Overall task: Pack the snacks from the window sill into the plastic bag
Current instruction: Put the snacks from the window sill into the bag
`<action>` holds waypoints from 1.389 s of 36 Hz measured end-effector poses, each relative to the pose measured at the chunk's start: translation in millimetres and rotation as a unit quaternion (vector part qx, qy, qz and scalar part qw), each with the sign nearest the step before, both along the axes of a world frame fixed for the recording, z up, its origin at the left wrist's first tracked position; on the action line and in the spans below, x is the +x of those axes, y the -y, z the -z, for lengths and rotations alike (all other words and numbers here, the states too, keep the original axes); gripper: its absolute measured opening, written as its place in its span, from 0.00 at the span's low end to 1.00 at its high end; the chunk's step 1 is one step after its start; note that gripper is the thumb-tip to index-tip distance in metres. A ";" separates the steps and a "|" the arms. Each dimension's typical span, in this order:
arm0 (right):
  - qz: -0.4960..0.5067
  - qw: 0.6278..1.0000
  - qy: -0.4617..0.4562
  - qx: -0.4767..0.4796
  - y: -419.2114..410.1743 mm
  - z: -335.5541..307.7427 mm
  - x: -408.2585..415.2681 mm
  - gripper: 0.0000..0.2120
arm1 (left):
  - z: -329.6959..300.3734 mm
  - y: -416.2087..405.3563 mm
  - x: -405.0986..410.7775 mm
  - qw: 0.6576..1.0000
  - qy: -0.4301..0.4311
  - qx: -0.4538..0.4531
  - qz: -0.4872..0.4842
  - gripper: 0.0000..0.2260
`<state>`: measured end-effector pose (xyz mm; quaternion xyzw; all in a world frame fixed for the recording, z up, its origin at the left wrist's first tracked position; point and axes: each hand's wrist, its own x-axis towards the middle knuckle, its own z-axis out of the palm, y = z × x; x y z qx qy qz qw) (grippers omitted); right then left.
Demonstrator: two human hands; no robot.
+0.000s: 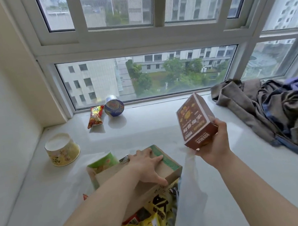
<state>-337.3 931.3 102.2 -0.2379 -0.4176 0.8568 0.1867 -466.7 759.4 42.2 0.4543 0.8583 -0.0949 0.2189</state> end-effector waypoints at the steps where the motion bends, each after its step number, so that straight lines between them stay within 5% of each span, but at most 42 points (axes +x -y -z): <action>1: 0.006 1.000 -0.004 -0.002 -1.7 0.4 -0.9 0.24 | 0.4 -4.9 -2.0 1.000 0.012 -0.014 -0.002 0.46; 11: 0.044 0.997 -0.039 0.043 -0.6 -0.4 -17.6 0.21 | 2.0 -25.2 7.8 0.995 0.035 -0.090 0.012 0.45; 17: 0.095 0.994 -0.047 -0.008 -10.1 0.0 -16.1 0.23 | 3.0 -23.8 29.8 0.987 -0.026 -0.151 0.056 0.45; 24: 0.060 0.997 -0.053 0.017 1.7 -12.0 -17.0 0.24 | 12.6 -40.8 18.4 0.990 -0.034 -0.132 0.042 0.42; 30: 0.018 0.998 -0.056 0.034 10.2 -8.7 -17.3 0.25 | 43.4 -62.5 10.1 0.996 -0.061 -0.064 -0.011 0.37; 38: -0.007 0.994 0.068 0.090 3.9 -3.3 -13.5 0.16 | 31.6 -50.2 -8.2 0.996 0.062 0.035 -0.057 0.29; 43: -0.012 0.969 0.144 0.203 9.8 -14.5 -21.3 0.18 | -2.6 -11.5 -28.3 0.921 0.219 0.236 -0.217 0.19; 46: 0.008 0.915 0.197 0.353 23.4 -17.0 -31.3 0.32 | -13.2 24.5 -36.1 0.897 0.149 0.320 -0.267 0.14; 50: -0.023 0.881 0.155 0.446 65.1 -14.0 -39.5 0.36 | -12.3 80.0 -33.2 0.849 0.015 0.406 -0.337 0.13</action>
